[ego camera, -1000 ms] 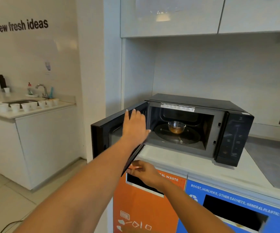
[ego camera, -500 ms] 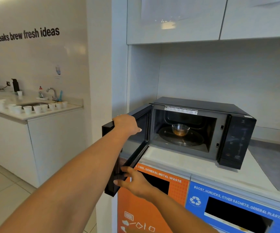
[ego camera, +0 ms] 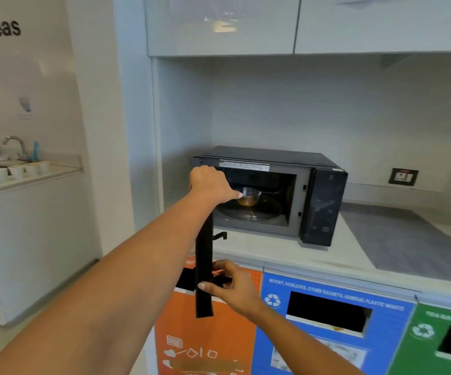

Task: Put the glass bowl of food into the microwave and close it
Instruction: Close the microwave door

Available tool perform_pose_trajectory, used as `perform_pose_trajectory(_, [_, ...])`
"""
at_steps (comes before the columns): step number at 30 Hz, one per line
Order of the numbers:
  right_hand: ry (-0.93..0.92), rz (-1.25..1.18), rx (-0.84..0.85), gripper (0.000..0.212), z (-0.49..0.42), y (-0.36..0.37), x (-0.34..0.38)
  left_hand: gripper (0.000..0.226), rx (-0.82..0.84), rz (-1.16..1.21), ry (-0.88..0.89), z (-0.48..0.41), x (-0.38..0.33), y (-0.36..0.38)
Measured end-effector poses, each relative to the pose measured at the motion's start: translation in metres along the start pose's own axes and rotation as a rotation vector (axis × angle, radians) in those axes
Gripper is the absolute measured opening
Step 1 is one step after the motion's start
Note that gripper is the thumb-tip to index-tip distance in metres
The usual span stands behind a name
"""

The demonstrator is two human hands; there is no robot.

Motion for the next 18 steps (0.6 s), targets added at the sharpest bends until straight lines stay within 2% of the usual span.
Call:
perform_pose_trajectory(5, [0.069, 0.092, -0.13, 0.038, 0.011, -0.053, -0.027, 0.078, -0.071, 0.201, 0.033, -0.003, -0.042, -0.004])
perform_pose_trajectory(10, [0.159, 0.154, -0.271, 0.057, 0.012, -0.095, -0.057, 0.077, -0.072, 0.351, 0.103, -0.009, -0.086, -0.001])
perform_pose_trajectory(15, [0.258, 0.139, -0.35, 0.053, -0.002, -0.115, -0.081, 0.101, -0.021, 0.394, 0.166, -0.029, -0.115, 0.015])
perform_pose_trajectory(18, [0.321, 0.133, -0.417, 0.049, -0.014, -0.127, -0.095, 0.107, -0.017, 0.46, 0.231, -0.041, -0.127, 0.02])
Point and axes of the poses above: each hand's wrist, its own z-axis away from the middle knuckle, its own y-axis out of the palm, x = y × z, the point moved 4 cm from there along -z, towards the middle knuckle, and after that the axes turned 8 degrees about z, right-handed, at the moved point
